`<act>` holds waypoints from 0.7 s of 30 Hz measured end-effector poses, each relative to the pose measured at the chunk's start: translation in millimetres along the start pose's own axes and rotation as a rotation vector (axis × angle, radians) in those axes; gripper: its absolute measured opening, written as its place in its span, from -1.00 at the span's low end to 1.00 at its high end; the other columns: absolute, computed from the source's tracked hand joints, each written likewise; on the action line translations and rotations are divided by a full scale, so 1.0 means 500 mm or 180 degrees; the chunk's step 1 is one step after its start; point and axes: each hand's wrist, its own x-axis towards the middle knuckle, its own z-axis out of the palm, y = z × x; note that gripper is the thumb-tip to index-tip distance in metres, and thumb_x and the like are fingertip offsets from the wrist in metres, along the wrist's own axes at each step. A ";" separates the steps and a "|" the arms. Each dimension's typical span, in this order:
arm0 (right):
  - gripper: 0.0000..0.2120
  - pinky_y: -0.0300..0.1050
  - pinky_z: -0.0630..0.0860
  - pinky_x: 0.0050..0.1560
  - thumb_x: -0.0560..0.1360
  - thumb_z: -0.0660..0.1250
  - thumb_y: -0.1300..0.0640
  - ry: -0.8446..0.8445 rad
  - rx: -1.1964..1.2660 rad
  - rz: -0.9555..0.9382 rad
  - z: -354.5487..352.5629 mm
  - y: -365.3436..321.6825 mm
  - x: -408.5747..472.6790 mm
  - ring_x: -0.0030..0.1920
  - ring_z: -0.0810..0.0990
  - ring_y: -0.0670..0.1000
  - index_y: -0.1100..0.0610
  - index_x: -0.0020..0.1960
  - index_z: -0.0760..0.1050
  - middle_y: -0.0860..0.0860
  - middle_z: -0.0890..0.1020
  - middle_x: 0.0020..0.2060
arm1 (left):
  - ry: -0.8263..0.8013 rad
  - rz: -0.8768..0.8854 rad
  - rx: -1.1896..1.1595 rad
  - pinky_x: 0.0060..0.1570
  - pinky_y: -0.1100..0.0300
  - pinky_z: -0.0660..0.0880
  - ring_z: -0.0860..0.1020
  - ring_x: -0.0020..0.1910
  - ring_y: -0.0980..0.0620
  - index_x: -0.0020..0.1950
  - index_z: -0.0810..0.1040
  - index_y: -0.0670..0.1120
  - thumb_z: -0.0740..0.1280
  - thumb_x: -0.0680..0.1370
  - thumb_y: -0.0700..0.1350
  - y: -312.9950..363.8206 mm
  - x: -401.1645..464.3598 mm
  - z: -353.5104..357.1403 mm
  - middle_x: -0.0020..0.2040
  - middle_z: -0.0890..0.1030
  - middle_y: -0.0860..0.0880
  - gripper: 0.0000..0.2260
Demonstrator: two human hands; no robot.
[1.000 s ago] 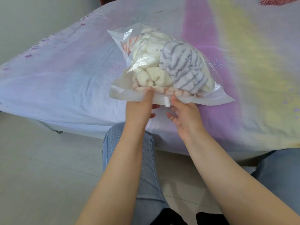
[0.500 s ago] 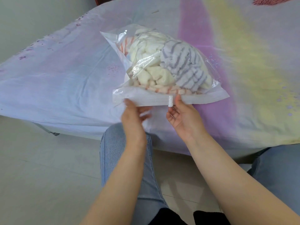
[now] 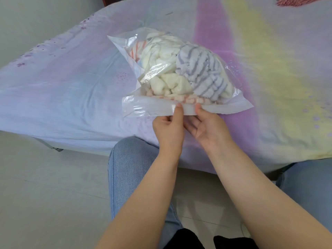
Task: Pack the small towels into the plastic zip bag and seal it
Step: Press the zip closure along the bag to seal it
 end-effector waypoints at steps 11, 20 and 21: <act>-0.88 -0.06 0.63 -0.28 0.55 0.31 0.25 0.0226 0.0012 0.0068 -0.001 -0.041 0.013 -0.11 0.72 0.02 0.12 0.06 0.54 0.03 0.73 -0.14 | 0.0069 0.0350 -0.0344 -0.44 0.35 0.34 0.43 -0.51 0.19 -0.53 0.55 0.05 0.37 0.47 -0.02 0.033 0.026 -0.068 -0.57 0.45 0.14 -0.66; -0.84 -0.03 0.65 -0.26 0.57 0.25 0.27 0.0182 0.0113 0.0203 0.008 -0.056 0.008 -0.05 0.70 0.08 0.17 0.13 0.51 0.12 0.69 -0.03 | 0.0190 0.0382 -0.0570 -0.46 0.32 0.32 0.37 -0.52 0.19 -0.54 0.52 0.05 0.37 0.45 -0.04 0.041 0.023 -0.062 -0.60 0.37 0.17 -0.66; -0.83 -0.02 0.65 -0.25 0.58 0.24 0.26 0.0154 0.0129 0.0220 0.008 -0.057 0.007 -0.05 0.70 0.08 0.17 0.15 0.51 0.13 0.69 -0.02 | 0.0217 0.0371 -0.0623 -0.47 0.33 0.30 0.35 -0.53 0.18 -0.54 0.52 0.04 0.37 0.45 -0.05 0.043 0.023 -0.062 -0.60 0.37 0.17 -0.67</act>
